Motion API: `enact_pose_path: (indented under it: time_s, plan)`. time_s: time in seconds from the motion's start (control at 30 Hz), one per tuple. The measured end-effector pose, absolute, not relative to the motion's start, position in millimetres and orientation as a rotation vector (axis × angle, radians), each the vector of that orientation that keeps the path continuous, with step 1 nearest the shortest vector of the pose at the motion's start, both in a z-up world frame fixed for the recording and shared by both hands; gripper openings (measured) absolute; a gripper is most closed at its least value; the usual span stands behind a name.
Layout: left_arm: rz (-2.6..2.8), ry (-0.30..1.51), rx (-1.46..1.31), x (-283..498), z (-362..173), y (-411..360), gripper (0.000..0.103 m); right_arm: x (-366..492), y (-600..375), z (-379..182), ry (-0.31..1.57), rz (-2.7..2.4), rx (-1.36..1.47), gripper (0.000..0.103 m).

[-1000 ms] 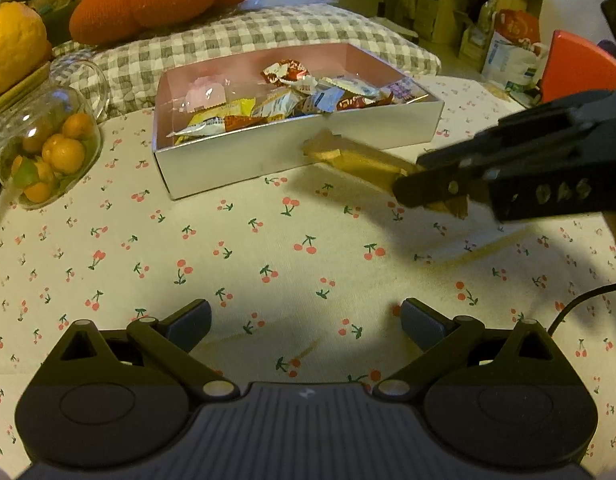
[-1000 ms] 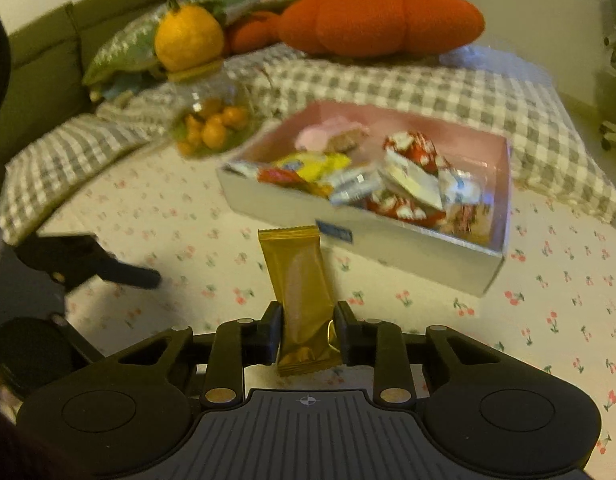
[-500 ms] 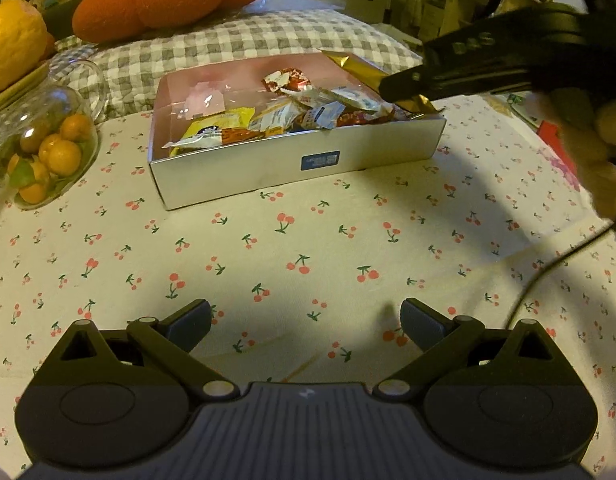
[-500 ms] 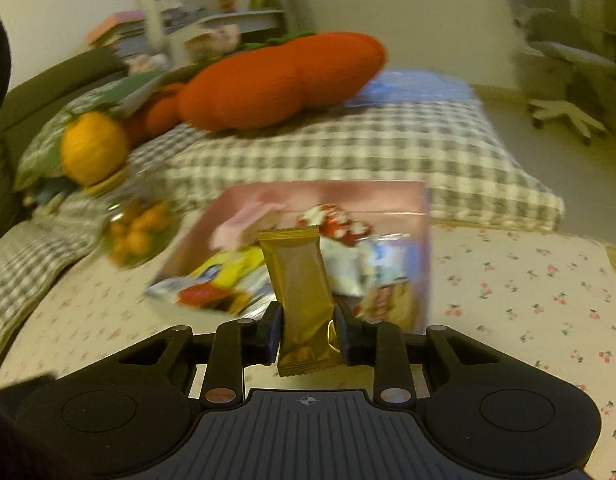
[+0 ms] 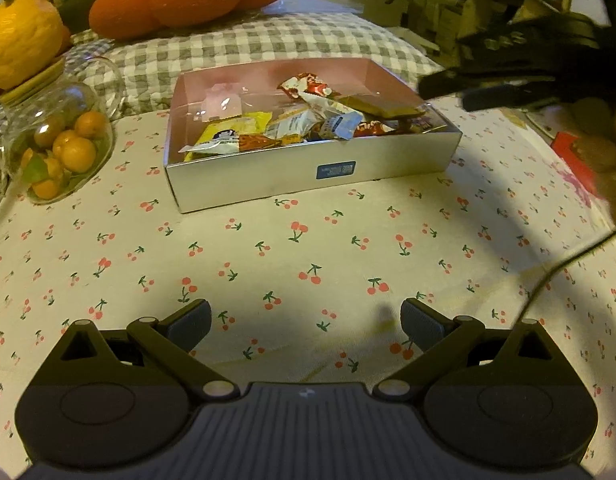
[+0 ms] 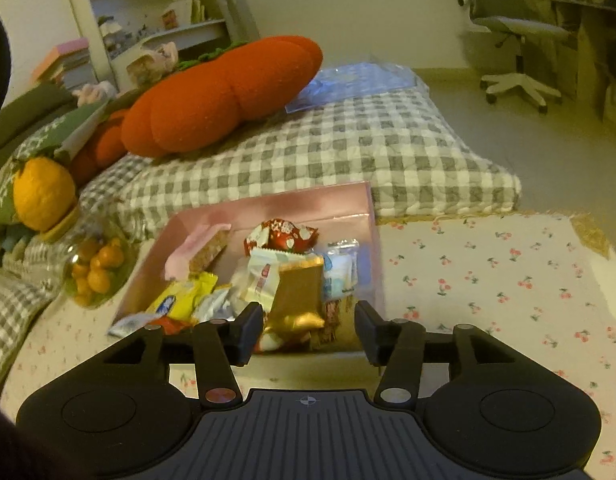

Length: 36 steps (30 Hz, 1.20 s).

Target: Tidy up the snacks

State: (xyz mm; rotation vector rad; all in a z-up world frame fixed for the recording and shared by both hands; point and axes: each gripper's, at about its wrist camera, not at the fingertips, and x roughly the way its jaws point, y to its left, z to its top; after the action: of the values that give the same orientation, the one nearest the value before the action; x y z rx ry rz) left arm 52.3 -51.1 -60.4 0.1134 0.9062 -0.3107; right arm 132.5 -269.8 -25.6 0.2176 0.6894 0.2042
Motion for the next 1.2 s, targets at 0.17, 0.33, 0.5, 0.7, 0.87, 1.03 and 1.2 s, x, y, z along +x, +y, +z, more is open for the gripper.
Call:
enact_pose_path:
  time_s: [0.17, 0.33, 0.5, 0.7, 0.87, 1.03, 1.2]
  plan:
    - [-0.253, 0.918, 0.074, 49.8, -50.1, -52.8, 0.102, 105.0, -271.4, -16.8, 0.699, 0.196, 0.193, 0.069]
    - [-0.186, 0.925, 0.005, 43.8, -35.1, -50.8, 0.102, 76.0, -267.6, -9.2, 0.725, 0.169, 0.155, 0.076]
    - [-0.12, 0.933, -0.008, 35.1, -19.5, -47.2, 0.102, 47.3, -262.2, 0.6, 0.741, 0.15, 0.139, 0.081]
    - [-0.078, 0.899, 0.043, 17.1, 0.7, -47.9, 0.102, 17.7, -249.9, 11.7, 0.741, 0.129, 0.098, 0.087]
    - [-0.058, 0.892, 0.102, 5.0, 9.9, -48.8, 0.103, 5.6, -248.5, 10.7, 0.769, 0.111, 0.113, 0.088]
    - [-0.043, 0.887, 0.112, -2.2, 12.8, -47.0, 0.103, 1.1, -241.4, 10.2, 0.774, 0.094, 0.085, 0.088]
    - [-0.018, 0.873, 0.131, -5.1, 13.0, -48.2, 0.103, 1.5, -231.2, 8.7, 0.762, 0.102, 0.054, 0.088]
